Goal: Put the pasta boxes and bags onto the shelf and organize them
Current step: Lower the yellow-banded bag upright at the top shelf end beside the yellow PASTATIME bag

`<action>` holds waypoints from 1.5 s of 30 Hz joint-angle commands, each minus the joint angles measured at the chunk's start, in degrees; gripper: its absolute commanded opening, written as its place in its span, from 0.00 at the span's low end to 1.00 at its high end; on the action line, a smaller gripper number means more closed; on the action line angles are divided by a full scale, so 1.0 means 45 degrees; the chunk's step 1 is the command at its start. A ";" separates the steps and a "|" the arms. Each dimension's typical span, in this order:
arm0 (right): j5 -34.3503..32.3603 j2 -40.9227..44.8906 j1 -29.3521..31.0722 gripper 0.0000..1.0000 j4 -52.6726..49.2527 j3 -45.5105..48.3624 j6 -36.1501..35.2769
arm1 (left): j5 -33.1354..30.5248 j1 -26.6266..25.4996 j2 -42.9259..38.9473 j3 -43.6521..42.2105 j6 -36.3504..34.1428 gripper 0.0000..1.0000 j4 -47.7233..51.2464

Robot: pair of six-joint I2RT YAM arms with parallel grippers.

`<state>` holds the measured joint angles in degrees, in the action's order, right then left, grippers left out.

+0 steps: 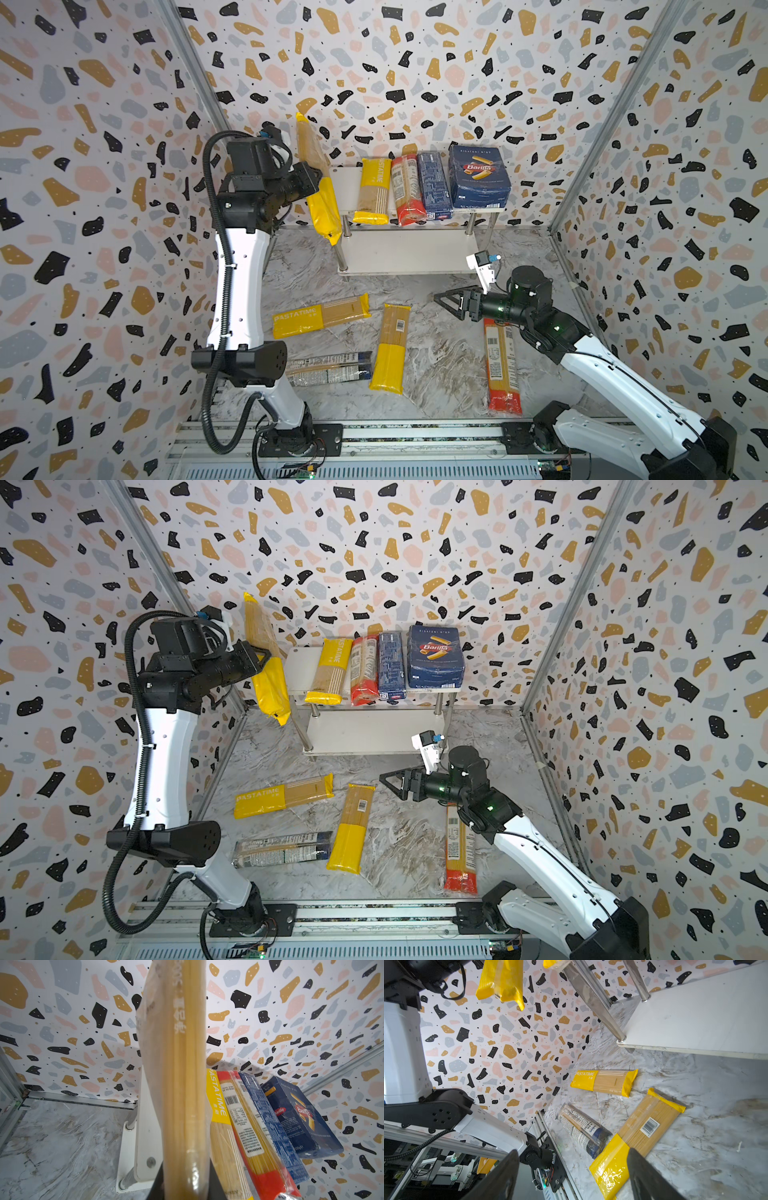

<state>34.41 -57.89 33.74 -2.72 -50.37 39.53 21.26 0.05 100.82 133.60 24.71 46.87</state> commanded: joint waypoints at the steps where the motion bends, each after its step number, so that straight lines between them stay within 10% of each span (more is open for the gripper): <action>1: 0.0582 0.0284 -0.0353 0.82 -0.0059 0.0185 -0.0185 | 0.1769 0.0303 0.0240 0.0937 0.0700 0.00 -0.2749; 22: 0.1397 0.0057 -0.2165 0.81 -0.0373 0.0793 -0.0466 | 0.4459 0.0431 0.3542 0.2451 0.3865 0.01 -0.6264; 36: 0.1764 -0.0291 -0.2224 0.82 0.0428 0.1241 -0.0151 | 0.4710 0.0458 0.3668 0.1663 0.4254 0.48 -0.6686; 45: 0.1781 -0.0237 -0.2262 0.81 0.0335 0.1315 -0.0290 | 0.4494 0.0457 0.3671 0.1424 0.4197 0.48 -0.6634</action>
<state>41.60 -59.57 23.83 -2.11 -44.29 38.59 40.23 2.02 118.87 140.27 43.16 20.43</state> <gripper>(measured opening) 0.815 0.477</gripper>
